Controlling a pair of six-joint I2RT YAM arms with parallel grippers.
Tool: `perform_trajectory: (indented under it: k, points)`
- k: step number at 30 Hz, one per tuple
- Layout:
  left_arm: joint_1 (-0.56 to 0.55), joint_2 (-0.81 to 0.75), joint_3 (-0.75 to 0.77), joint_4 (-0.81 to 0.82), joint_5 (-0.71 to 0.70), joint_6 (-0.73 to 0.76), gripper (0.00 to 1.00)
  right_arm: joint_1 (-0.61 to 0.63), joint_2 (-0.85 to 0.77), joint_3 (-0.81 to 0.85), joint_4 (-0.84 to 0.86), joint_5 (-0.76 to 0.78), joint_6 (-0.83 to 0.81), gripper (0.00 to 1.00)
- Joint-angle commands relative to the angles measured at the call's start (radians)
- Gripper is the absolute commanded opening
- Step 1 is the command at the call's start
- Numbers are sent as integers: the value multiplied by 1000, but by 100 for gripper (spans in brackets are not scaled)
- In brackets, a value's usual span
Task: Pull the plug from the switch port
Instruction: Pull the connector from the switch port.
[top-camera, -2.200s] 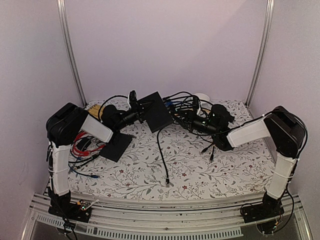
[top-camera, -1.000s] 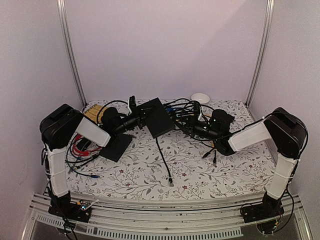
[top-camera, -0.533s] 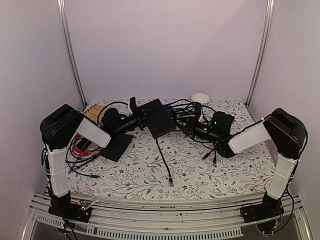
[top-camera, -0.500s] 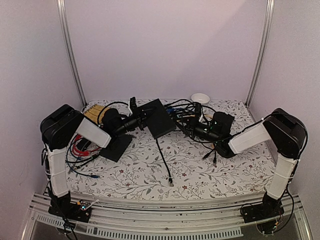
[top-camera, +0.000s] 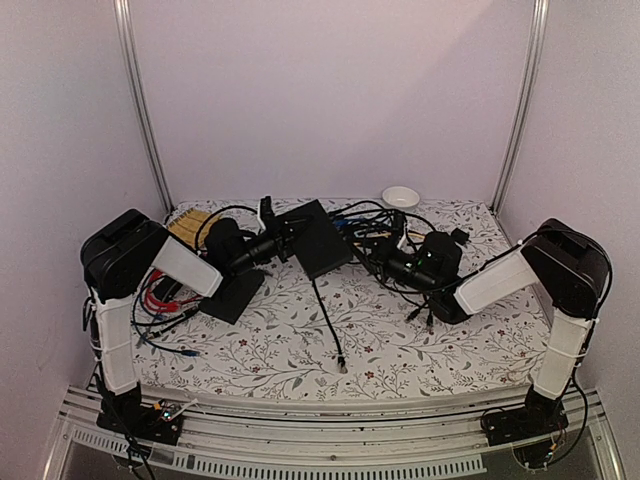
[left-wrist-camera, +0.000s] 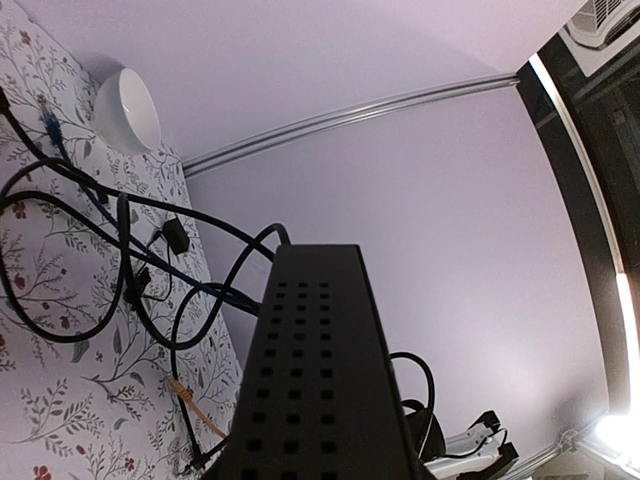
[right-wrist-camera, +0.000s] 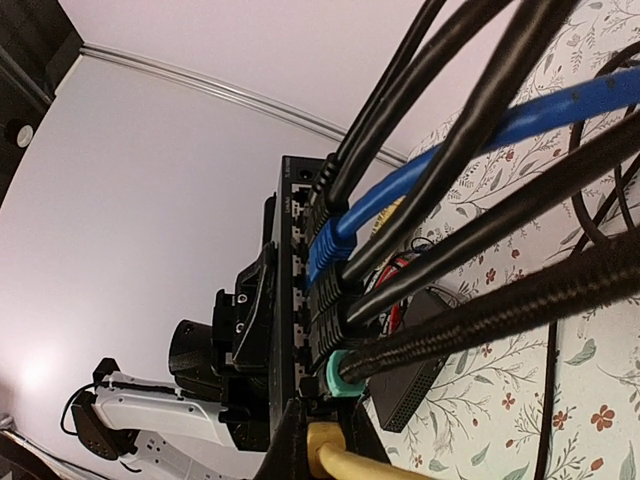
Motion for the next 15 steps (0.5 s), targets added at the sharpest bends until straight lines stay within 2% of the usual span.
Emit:
perform_trajectory:
  k: [1, 9, 15]
  points:
    - [46, -68, 8, 163, -80, -8, 0, -54, -11, -58, 20, 38, -17, 2]
    - [88, -64, -5, 190, -13, -12, 0, -127, -70, -76, -7, -89, -22, 2]
    - [89, -64, -11, 185, -11, -7, 0, -136, -83, -57, -44, -114, -44, 2]
